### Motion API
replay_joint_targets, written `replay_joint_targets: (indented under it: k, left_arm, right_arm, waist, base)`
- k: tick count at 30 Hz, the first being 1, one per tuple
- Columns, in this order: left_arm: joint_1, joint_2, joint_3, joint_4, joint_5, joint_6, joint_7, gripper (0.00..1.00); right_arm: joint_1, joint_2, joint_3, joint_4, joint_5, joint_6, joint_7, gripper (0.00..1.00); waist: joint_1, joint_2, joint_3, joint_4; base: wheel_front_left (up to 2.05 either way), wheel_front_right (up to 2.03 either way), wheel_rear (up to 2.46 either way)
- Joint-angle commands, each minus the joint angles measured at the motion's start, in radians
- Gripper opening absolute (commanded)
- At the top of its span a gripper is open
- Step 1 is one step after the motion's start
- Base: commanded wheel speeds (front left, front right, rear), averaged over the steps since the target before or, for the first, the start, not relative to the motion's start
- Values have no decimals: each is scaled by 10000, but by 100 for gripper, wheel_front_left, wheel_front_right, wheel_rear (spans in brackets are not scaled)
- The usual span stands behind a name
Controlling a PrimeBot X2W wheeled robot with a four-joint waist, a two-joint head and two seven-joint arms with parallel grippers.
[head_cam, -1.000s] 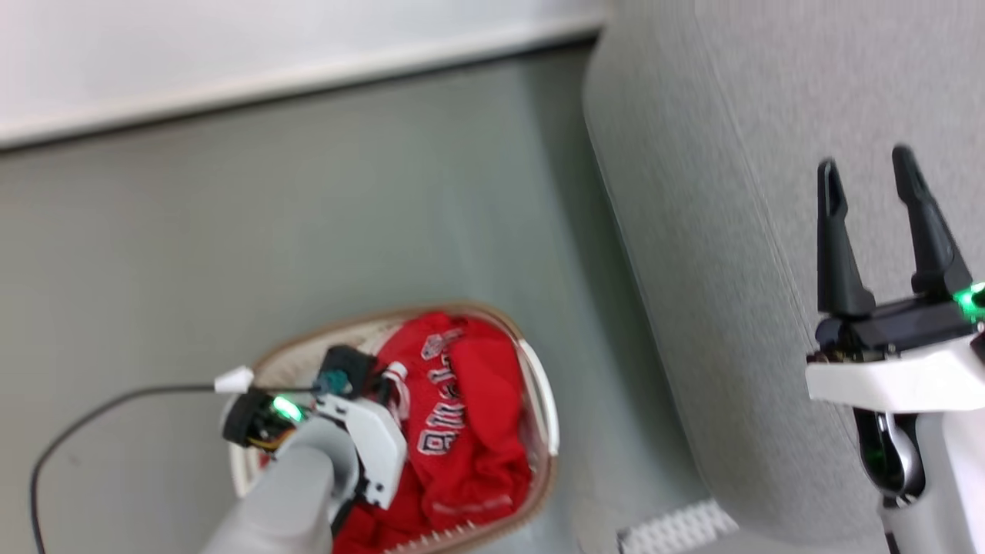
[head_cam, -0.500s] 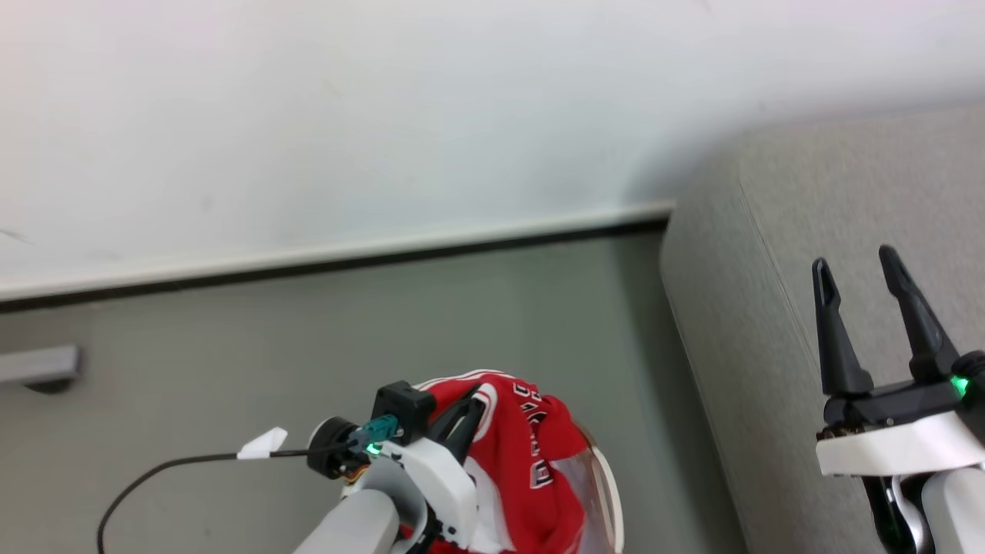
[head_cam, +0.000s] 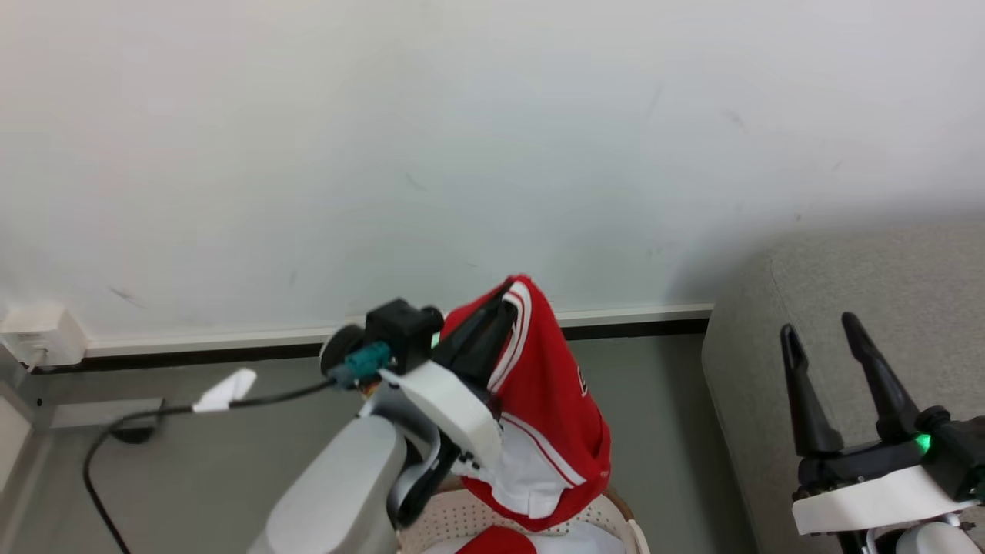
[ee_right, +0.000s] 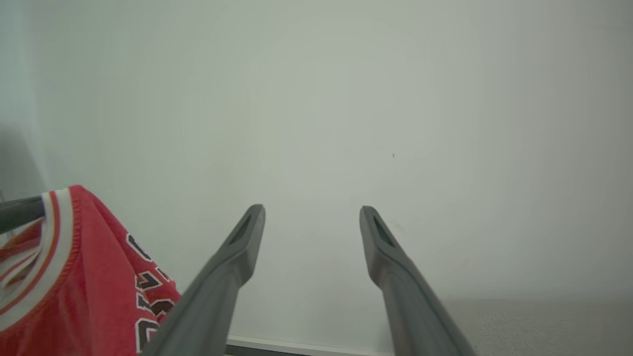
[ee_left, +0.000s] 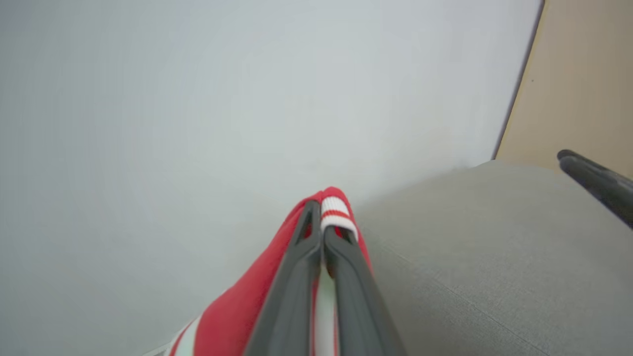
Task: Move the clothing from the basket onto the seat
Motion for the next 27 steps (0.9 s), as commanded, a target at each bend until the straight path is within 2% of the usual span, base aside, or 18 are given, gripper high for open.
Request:
replay_joint_targets:
  k: [1,11,19,23,27]
  left_arm:
    - [-118,131,79,-237,-136,58,146,0]
    - [-66,362,330,-1755,-603,231,1008,0]
    - [-64,307,163,-2034,-657,290,1137,0]
    - [-213,213,-29,-2058,-662,242,1211,0]
    - [-198,118,-249,-2077,-726,210,1192,0]
  right_arm:
    - [173,11,59,-12,61,-25,10,100]
    - [178,-233,1151,-97,480,-25,10,100]
    - [-175,-325,3021,-78,1109,-25,10,100]
    - [-655,-279,3879,373,1275,-25,10,100]
    - [-1299,-219,4654,1404,1497,-25,10,100]
  waist:
    - [3,-1,-56,43]
    - [3,-1,-41,79]
    - [3,-1,9,264]
    - [3,-1,33,509]
    - [3,-1,29,827]
  base:
    - [0,0,0]
    - [0,0,0]
    - [0,0,0]
    - [0,0,0]
    - [0,0,0]
